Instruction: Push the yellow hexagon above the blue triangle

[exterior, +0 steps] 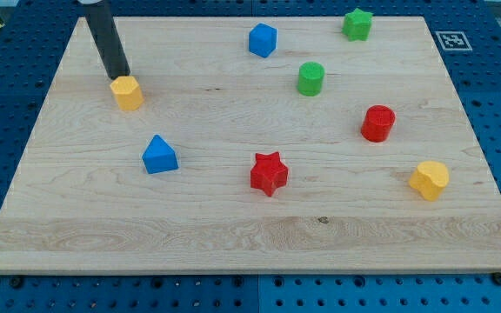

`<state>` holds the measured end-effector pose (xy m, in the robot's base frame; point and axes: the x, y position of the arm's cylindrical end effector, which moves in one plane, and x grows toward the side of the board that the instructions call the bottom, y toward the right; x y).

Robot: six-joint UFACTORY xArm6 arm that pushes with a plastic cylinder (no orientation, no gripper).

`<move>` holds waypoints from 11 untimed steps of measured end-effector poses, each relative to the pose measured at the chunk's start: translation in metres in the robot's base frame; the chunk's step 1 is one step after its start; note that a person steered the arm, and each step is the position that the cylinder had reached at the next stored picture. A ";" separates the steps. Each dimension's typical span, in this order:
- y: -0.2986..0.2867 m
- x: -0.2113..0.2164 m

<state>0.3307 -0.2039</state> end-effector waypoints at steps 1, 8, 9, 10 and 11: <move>-0.062 0.041; 0.024 0.035; 0.048 0.036; 0.049 0.053; 0.050 0.057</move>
